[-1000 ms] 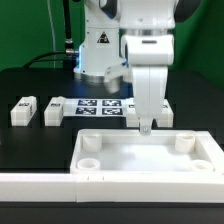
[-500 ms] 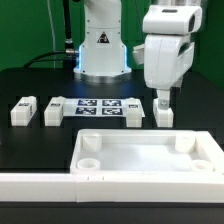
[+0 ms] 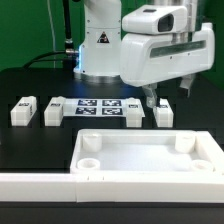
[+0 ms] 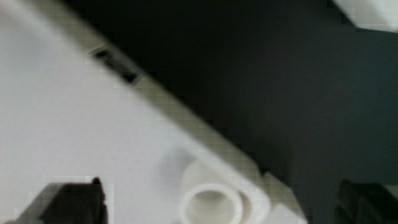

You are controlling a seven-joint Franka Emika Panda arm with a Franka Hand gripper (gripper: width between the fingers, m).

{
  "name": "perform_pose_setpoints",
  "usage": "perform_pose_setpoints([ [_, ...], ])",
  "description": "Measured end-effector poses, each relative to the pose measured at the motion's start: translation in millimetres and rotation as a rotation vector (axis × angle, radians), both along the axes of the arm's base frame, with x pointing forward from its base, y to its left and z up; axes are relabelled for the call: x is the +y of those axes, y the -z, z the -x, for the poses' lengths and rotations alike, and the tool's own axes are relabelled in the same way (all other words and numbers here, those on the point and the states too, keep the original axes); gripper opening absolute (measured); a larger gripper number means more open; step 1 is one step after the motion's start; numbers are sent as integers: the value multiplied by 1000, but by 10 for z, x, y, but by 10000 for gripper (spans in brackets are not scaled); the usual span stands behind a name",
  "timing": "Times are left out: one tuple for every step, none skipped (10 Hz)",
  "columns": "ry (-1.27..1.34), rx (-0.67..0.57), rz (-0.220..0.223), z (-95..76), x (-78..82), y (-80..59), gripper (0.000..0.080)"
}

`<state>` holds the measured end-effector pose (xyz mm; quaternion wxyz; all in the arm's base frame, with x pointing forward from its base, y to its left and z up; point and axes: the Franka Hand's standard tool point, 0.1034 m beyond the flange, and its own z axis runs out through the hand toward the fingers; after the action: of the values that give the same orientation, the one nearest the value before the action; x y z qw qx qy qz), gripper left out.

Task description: Assemble desk

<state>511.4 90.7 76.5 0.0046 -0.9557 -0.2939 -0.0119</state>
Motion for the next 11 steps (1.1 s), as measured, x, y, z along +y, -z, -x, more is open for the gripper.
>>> perform_pose_setpoints([
  [171,23,-11,55,93,26,649],
  [349,57,-17,75,178,43,649],
  [392,39,-29,35,216,63,649],
  [420,40,-30,39,215,63,649],
  [434,51,-27,50,216,65,649],
  [444,82,-18,95,189,74,649],
  [508,141,-17,191,117,102,649],
  [530,228,8,309,83,129,649],
  [535,326,34,329,77,132,649],
  [537,361,40,268,87,136,649],
  [530,432,63,314,96,139,649],
])
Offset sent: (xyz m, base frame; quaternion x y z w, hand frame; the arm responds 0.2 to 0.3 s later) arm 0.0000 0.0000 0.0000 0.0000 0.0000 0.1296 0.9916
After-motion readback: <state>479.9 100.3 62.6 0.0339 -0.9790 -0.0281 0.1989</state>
